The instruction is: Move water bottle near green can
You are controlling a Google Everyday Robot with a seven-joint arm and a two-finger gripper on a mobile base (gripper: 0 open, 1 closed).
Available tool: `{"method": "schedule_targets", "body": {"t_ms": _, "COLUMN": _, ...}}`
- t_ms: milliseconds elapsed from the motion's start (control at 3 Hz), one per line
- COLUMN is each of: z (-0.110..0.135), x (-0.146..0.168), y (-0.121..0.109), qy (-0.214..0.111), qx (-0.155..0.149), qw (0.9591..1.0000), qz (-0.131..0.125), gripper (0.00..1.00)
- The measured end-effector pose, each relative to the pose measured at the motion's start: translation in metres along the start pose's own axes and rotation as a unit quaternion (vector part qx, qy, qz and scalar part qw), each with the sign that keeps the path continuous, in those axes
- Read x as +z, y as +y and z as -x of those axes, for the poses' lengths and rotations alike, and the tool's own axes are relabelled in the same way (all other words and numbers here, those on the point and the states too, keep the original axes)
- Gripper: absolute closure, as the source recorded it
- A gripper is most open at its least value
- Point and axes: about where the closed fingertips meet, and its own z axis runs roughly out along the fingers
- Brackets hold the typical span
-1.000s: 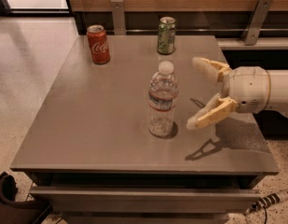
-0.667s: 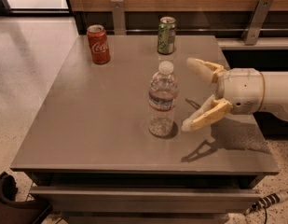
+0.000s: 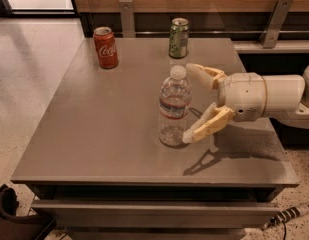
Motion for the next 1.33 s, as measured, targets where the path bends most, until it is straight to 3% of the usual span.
{"method": "schedule_targets", "body": {"t_ms": 333, "z": 0.0, "x": 0.013, "y": 0.003, "qy": 0.001, "qx": 0.0, "qw": 0.9998, "qz": 0.018, "gripper": 0.0}}
{"method": "schedule_targets", "body": {"t_ms": 667, "z": 0.002, "x": 0.022, "y": 0.005, "qy": 0.002, "qx": -0.004, "qw": 0.9996, "qz": 0.028, "gripper": 0.15}}
{"method": "schedule_targets", "body": {"t_ms": 1333, "z": 0.004, "x": 0.027, "y": 0.007, "qy": 0.002, "qx": -0.006, "qw": 0.9994, "qz": 0.034, "gripper": 0.62}}
